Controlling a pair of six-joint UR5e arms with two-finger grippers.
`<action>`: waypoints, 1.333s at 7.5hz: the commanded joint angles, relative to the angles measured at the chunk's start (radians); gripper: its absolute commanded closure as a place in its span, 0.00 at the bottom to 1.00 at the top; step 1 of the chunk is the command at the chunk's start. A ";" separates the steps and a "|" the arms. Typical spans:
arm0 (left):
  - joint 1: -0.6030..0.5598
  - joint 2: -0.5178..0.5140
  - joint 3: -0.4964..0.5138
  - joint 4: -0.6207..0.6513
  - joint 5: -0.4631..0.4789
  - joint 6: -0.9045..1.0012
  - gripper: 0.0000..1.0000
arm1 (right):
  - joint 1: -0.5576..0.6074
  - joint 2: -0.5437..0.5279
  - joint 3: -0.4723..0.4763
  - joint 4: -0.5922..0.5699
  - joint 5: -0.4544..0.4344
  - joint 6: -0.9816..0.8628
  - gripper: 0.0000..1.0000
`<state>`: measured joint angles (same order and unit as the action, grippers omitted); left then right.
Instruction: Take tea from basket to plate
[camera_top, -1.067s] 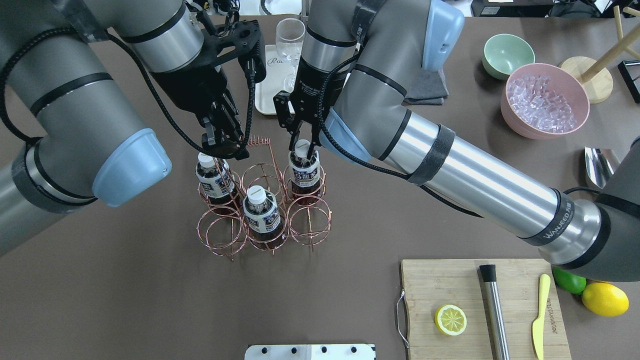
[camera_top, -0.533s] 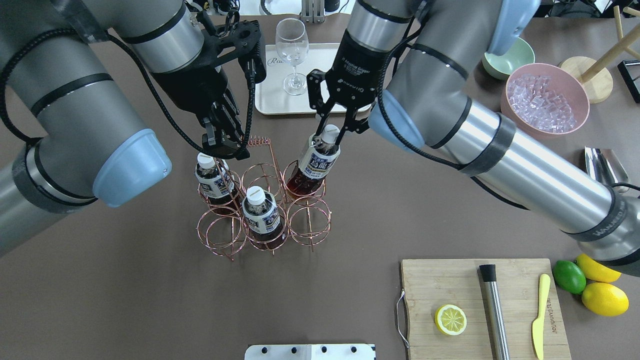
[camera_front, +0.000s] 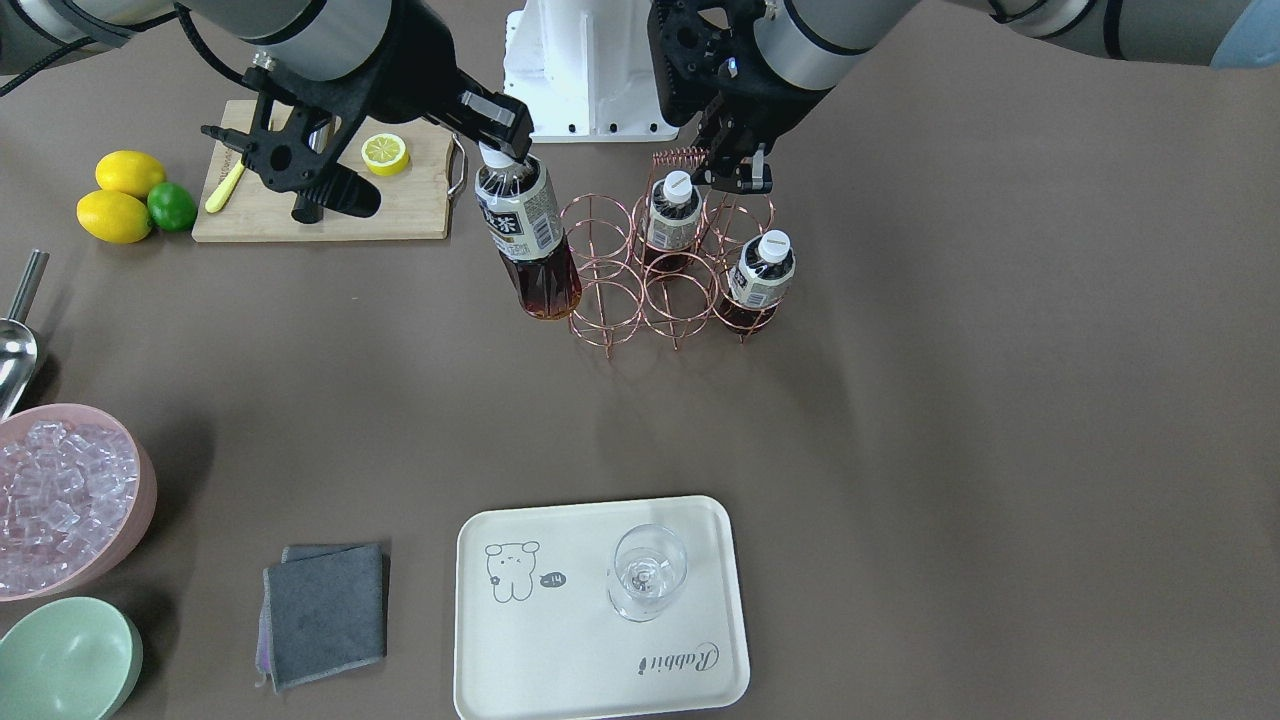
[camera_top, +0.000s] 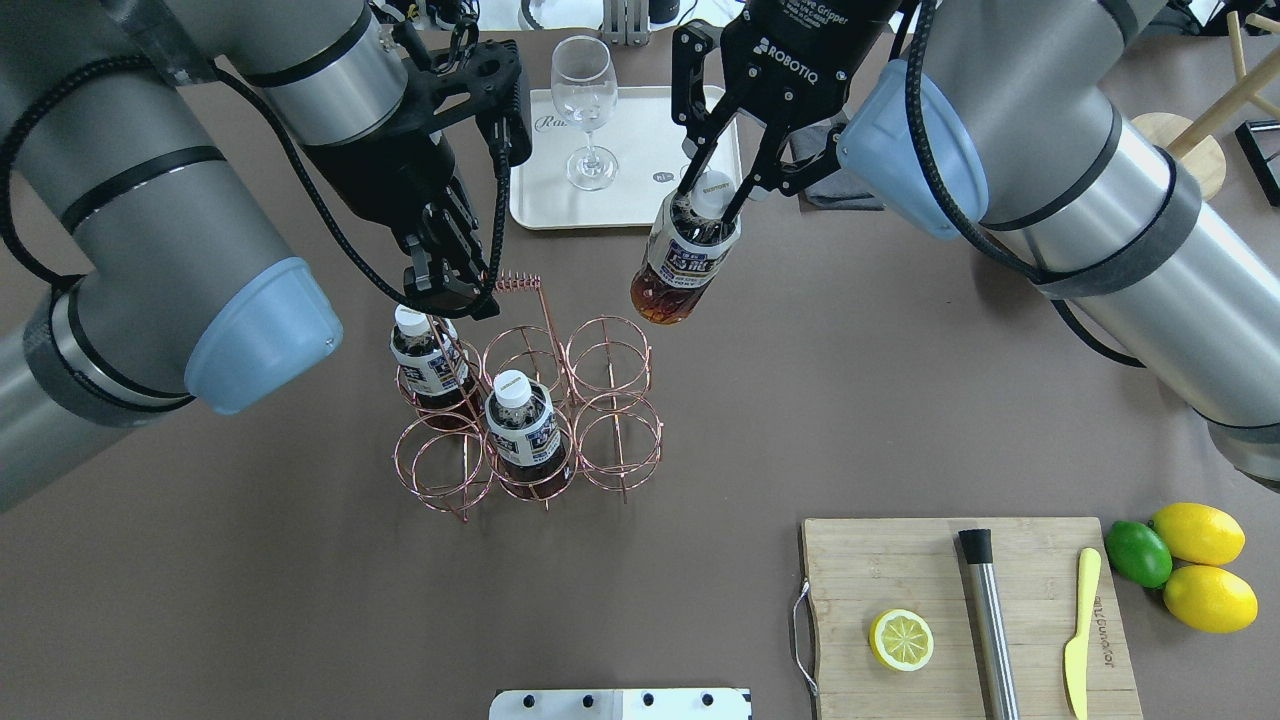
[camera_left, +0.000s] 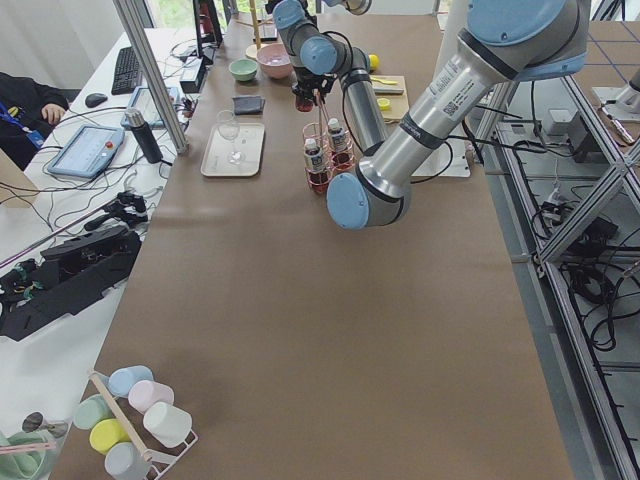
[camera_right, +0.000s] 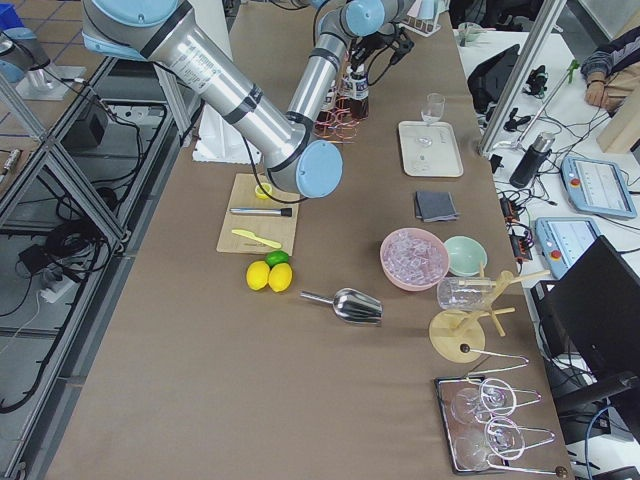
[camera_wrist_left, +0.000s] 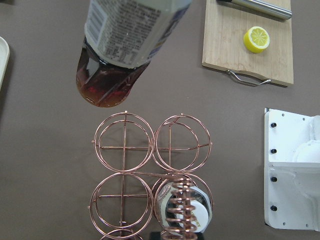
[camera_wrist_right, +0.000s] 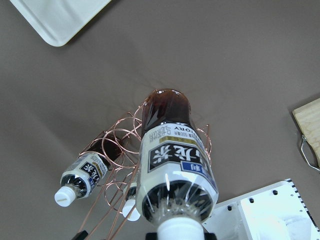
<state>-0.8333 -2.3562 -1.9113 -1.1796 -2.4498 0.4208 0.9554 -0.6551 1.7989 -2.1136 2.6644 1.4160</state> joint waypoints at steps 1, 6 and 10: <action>-0.016 0.000 -0.006 0.002 0.002 0.001 1.00 | 0.047 0.062 -0.191 -0.005 -0.008 -0.159 1.00; -0.228 0.026 -0.161 0.165 -0.064 0.012 1.00 | 0.097 0.272 -0.879 0.393 -0.021 -0.420 1.00; -0.431 0.249 -0.190 0.172 -0.121 0.288 1.00 | 0.063 0.391 -1.061 0.471 -0.184 -0.629 1.00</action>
<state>-1.1452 -2.2204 -2.0943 -1.0116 -2.5330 0.5523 1.0380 -0.3061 0.7755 -1.6532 2.5496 0.8588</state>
